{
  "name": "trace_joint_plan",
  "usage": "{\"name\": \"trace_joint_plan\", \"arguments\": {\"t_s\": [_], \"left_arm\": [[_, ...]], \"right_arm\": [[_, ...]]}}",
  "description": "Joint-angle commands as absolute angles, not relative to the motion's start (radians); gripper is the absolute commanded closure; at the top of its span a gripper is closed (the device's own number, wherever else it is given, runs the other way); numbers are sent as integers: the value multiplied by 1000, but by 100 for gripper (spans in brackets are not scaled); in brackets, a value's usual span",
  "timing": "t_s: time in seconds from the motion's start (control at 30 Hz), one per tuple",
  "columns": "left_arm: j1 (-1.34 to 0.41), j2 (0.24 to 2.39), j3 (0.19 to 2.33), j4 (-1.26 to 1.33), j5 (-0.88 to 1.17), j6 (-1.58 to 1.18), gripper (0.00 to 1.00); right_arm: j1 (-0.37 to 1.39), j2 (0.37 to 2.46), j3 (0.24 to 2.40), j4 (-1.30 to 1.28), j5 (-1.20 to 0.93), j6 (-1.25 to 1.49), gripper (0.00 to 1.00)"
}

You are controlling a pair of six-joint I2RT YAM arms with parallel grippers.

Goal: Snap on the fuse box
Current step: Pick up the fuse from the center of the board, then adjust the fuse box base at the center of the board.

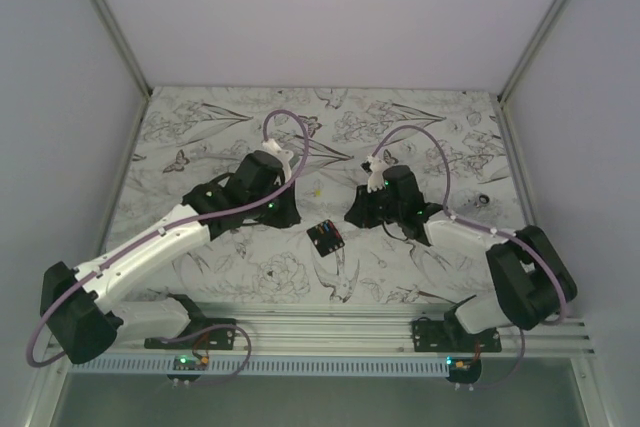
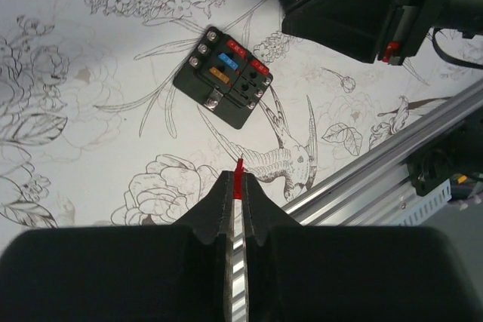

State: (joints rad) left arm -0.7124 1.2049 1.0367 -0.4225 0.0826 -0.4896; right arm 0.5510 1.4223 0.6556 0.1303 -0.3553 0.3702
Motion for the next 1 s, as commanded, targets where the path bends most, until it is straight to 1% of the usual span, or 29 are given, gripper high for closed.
{"name": "trace_joint_plan", "arguments": {"t_s": [0.0, 0.2, 0.4, 0.6, 0.8, 0.9, 0.97], "left_arm": [[-710, 1203, 1016, -465, 31, -614, 100], [-711, 1241, 1027, -467, 43, -641, 100], [-712, 1261, 1035, -479, 30, -664, 100], [-715, 1324, 1040, -490, 19, -688, 100], [-726, 1369, 1055, -501, 6, -703, 100], [-739, 1407, 1073, -508, 3, -707, 100], [-753, 1437, 1092, -515, 0, -709, 100]], "right_arm": [[556, 1500, 652, 174, -242, 404, 79], [599, 1621, 649, 234, -237, 445, 84], [652, 1642, 645, 261, -262, 498, 88], [704, 1630, 633, 277, -278, 553, 89], [718, 1589, 614, 273, -276, 569, 88], [718, 1539, 614, 227, -206, 536, 87], [713, 1501, 626, 167, -148, 504, 85]]}}
